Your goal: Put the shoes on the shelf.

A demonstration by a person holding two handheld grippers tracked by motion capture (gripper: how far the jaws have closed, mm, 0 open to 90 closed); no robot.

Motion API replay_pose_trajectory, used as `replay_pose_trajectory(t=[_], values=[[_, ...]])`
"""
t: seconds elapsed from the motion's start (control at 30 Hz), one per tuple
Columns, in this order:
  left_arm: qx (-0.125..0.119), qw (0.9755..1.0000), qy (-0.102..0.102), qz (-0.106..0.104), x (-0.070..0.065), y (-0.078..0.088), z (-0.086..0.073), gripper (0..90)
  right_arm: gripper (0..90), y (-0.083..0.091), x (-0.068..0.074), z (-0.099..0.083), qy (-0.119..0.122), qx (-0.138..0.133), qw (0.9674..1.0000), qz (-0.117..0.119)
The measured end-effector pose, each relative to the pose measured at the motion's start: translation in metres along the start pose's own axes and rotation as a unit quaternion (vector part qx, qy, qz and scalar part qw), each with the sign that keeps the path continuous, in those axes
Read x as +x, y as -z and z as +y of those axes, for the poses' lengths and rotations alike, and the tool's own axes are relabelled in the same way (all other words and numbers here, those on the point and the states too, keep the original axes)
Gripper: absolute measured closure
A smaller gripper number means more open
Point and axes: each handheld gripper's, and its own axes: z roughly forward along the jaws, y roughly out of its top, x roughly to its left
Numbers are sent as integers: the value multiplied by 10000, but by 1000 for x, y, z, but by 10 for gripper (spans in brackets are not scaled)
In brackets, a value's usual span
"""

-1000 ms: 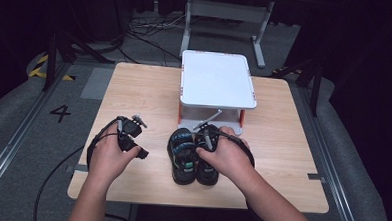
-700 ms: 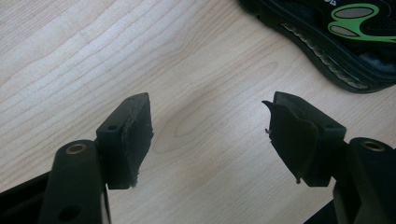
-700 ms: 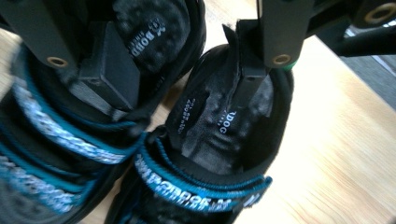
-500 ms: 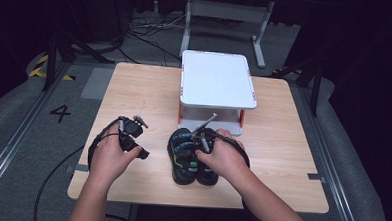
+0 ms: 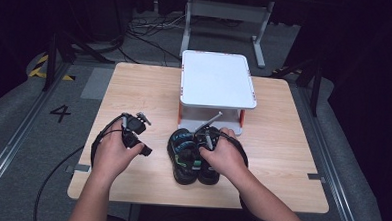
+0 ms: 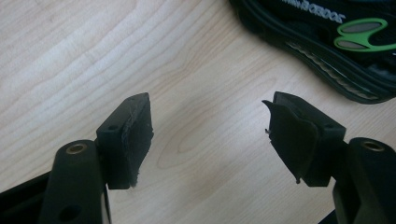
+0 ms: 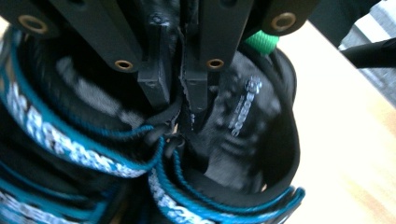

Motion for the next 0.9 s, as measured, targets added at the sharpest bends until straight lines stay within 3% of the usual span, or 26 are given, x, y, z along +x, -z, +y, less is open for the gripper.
replay_pose_trajectory(t=[0.07, 0.17, 0.3, 0.53, 0.9], values=[[-20, 10000, -46, -3, 1, 1, 5, 313, 840, 3, -4, -2, -59, -116, 9999, -86], [-41, 10000, -55, -33, 1, 0, 9, 313, 841, 10, -10, -4, -163, -242, 9996, 14], [-29, 9999, -82, -78, 1, -2, 15, 313, 841, 22, -16, -2, -251, -487, 9985, -19], [-20, 9999, -127, -96, 1, -4, 21, 312, 840, 43, -42, 10, -524, -966, 9930, -421], [-28, 9999, -10, -110, 6, -2, 10, 312, 839, 29, -79, 32, -1039, -1218, 9834, -855]])
